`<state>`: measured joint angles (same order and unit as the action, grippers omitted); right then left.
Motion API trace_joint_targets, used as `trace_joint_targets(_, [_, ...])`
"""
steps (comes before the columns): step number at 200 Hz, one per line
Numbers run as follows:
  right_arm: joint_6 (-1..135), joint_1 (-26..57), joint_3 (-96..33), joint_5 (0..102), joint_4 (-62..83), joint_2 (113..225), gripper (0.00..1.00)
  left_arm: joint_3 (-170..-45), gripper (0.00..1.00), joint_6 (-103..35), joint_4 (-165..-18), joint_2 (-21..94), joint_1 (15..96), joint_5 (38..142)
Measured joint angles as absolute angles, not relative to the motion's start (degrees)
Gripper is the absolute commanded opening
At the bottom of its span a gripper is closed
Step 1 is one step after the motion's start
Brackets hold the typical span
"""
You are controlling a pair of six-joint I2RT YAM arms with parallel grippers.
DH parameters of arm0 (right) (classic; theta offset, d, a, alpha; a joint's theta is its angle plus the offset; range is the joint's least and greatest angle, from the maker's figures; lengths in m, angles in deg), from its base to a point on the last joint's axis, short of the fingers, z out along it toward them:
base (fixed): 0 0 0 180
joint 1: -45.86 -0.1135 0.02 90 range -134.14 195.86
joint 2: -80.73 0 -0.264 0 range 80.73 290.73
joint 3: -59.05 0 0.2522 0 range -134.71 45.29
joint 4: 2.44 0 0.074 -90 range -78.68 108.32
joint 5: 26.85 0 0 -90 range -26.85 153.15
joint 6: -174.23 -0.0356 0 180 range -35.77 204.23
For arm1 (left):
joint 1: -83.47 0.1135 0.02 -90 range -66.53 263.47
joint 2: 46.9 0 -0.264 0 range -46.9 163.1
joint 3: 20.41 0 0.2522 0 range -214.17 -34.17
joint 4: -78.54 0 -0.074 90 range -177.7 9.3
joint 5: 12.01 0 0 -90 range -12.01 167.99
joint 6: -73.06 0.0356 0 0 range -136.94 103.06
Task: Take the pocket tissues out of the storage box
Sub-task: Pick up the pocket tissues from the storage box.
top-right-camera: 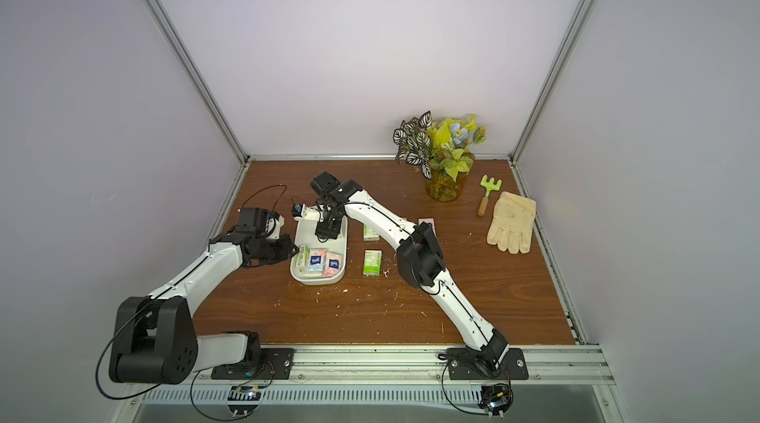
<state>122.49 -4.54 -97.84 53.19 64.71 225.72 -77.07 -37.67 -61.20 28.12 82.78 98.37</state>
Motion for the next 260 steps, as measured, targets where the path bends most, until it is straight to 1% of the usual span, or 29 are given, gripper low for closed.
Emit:
trace_joint_targets(23, [124.55,-4.54,-97.84,53.63,64.62,226.18,0.74,-77.07,0.19,-37.67,-61.79,28.17,82.80,98.22])
trace_joint_targets(63, [126.40,-4.54,-97.86,54.88,64.73,228.84,0.79,-77.07,0.15,-37.48,-62.27,28.19,82.80,98.24])
trace_joint_targets(123, [126.67,-4.54,-98.93,58.05,63.40,231.07,0.83,-77.05,0.06,-36.82,-63.36,29.06,82.80,98.35])
trace_joint_targets(149, [126.84,-4.54,-98.93,58.81,63.31,231.07,0.85,-77.05,0.04,-36.34,-63.56,29.09,82.78,98.52])
trace_joint_targets(223, [126.95,-4.54,-98.93,62.18,61.74,231.18,0.85,-77.07,0.02,-36.08,-63.69,29.13,82.80,99.20])
trace_joint_targets(260, [125.81,-4.54,-98.91,61.15,59.73,231.18,0.94,-77.05,0.01,-35.88,-63.76,29.13,82.80,99.42])
